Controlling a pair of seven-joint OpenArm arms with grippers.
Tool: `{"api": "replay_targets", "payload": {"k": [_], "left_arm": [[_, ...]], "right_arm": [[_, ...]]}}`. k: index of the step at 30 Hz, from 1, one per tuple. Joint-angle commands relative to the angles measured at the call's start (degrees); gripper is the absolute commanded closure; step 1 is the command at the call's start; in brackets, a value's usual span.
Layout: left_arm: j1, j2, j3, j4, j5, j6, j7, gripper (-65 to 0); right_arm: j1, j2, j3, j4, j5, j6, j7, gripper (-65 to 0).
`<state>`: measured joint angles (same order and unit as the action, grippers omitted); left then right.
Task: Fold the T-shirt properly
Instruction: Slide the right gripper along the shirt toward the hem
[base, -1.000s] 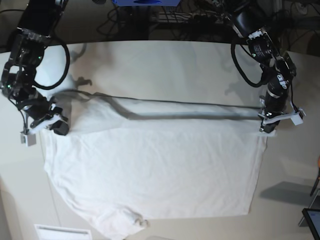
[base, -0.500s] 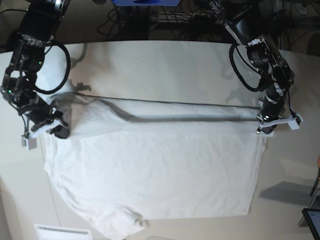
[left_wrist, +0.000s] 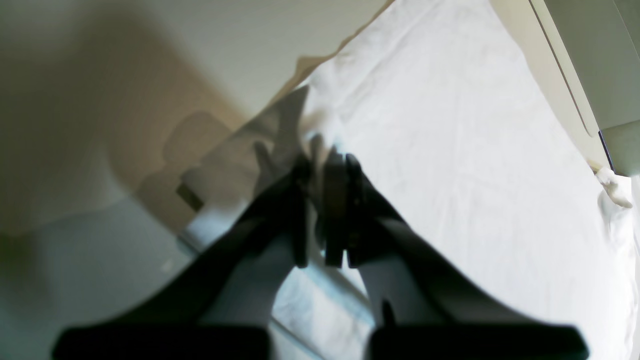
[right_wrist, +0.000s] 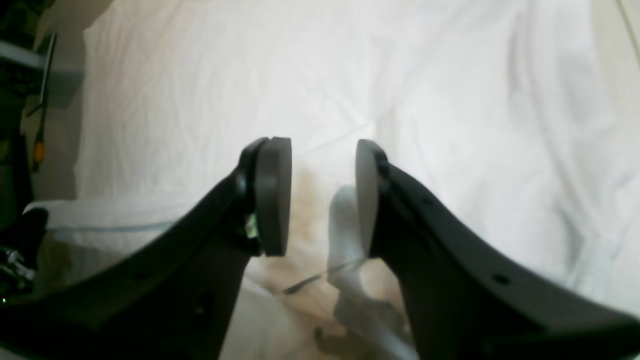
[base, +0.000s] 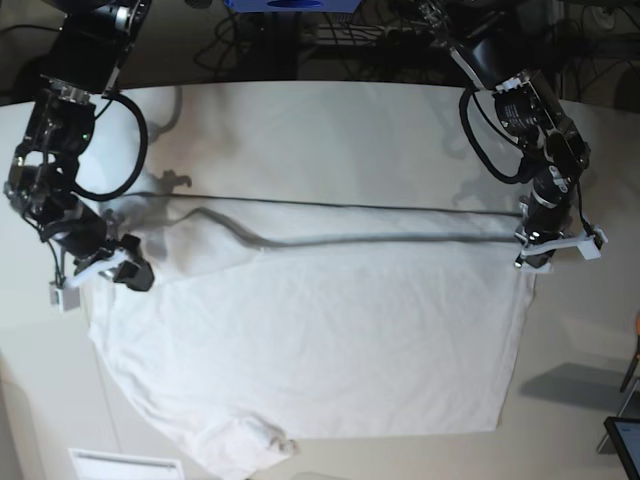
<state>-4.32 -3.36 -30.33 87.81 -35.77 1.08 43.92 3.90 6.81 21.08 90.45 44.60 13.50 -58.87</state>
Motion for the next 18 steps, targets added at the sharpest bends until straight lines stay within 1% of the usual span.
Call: {"api": "replay_targets", "payload": {"k": [1, 3, 6, 10, 12, 15, 18], "left_arm": [[-1.0, -0.8, 0.0, 1.4, 0.1, -0.6, -1.3, 0.0], [-1.0, -0.9, 0.0, 1.4, 0.1, -0.6, -1.3, 0.0], [-1.0, -1.1, 0.0, 1.5, 0.1, -0.6, -1.3, 0.0], [-0.8, -1.2, 0.0, 1.5, 0.1, -0.7, -1.3, 0.0], [-0.7, -1.2, 0.0, 1.5, 0.1, -0.7, -1.3, 0.0], [-0.7, -1.2, 0.0, 1.6, 0.1, -0.7, -1.3, 0.0], [-0.5, -1.2, 0.0, 2.0, 0.3, -0.7, -1.3, 0.0]], "right_arm": [[1.2, 0.7, 0.2, 1.0, 0.8, 0.3, 0.3, -21.2], [0.8, 0.6, 0.5, 1.7, 1.1, -0.2, -1.1, -21.2], [-2.5, 0.3, 0.6, 6.2, 1.2, -4.3, -0.7, -21.2], [-7.2, -2.5, 0.7, 14.6, 1.3, -8.8, -0.2, -21.5], [-9.7, -4.4, 0.7, 16.7, 2.8, -10.7, -0.8, -21.6], [-11.7, -5.8, 0.5, 16.7, 6.8, -11.4, -2.0, -21.6], [-13.7, -7.9, 0.7, 16.4, 7.8, -12.1, -1.8, -21.6]]}}
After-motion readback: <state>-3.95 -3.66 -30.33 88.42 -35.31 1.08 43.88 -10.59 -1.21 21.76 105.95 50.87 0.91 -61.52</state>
